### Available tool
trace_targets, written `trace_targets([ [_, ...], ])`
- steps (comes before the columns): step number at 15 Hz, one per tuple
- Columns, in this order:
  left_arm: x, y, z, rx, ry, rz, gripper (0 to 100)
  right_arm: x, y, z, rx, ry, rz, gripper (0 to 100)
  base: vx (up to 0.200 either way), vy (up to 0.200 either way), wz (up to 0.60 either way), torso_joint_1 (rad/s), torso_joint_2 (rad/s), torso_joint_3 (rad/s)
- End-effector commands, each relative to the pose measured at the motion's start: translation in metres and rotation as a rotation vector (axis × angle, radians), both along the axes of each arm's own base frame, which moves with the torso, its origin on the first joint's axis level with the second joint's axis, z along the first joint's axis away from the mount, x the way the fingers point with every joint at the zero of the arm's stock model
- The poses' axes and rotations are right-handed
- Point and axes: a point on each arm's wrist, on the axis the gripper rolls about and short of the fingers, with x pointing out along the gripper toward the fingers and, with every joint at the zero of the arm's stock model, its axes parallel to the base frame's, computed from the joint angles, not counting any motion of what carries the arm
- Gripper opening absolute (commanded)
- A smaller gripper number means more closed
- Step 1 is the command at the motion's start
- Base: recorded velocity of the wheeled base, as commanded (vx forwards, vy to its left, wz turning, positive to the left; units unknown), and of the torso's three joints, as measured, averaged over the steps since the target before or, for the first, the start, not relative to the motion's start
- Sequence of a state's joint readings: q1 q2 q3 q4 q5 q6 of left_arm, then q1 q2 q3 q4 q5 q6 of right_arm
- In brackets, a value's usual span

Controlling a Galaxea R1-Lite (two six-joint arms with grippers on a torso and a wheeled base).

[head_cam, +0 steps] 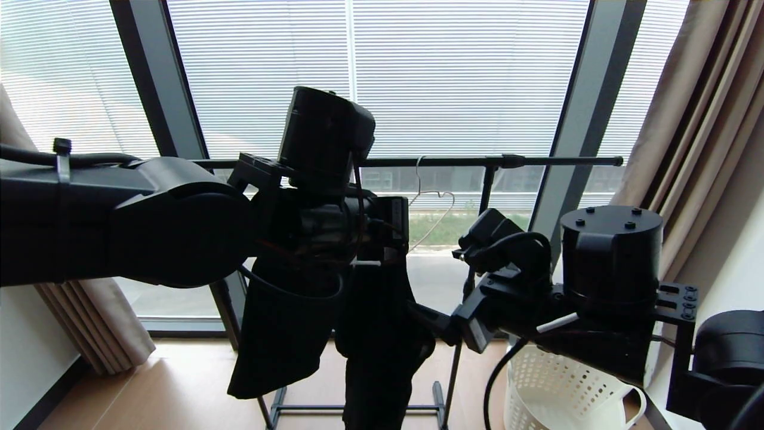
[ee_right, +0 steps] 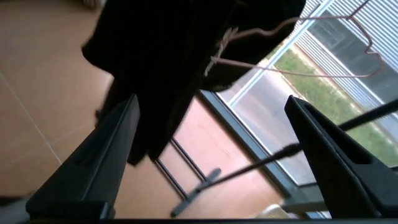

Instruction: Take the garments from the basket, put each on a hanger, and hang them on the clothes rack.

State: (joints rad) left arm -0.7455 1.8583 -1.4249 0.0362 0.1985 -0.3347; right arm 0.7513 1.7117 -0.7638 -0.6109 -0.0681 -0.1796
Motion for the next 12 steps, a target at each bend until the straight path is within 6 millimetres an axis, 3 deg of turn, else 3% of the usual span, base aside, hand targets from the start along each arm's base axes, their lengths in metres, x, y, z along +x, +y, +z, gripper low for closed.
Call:
trace_targets([
  [1, -0.005, -0.002, 0.0, 0.003, 0.001, -0.014, 0, 0.004, 0.016, -0.018, 0.014, 0.031, 0.001, 100, 0.0, 0.0, 0.0, 0.0, 0.0, 0.0],
  [8, -0.007, -0.001, 0.002, -0.001, -0.003, -0.015, 0, 0.019, 0.013, -0.03, -0.013, 0.06, -0.033, 100, 0.0, 0.0, 0.0, 0.0, 0.0, 0.0],
  [12, -0.008, 0.001, 0.001, 0.002, 0.0, -0.015, 0, 0.019, -0.005, -0.017, 0.039, 0.055, 0.024, 100, 0.0, 0.0, 0.0, 0.0, 0.0, 0.0],
])
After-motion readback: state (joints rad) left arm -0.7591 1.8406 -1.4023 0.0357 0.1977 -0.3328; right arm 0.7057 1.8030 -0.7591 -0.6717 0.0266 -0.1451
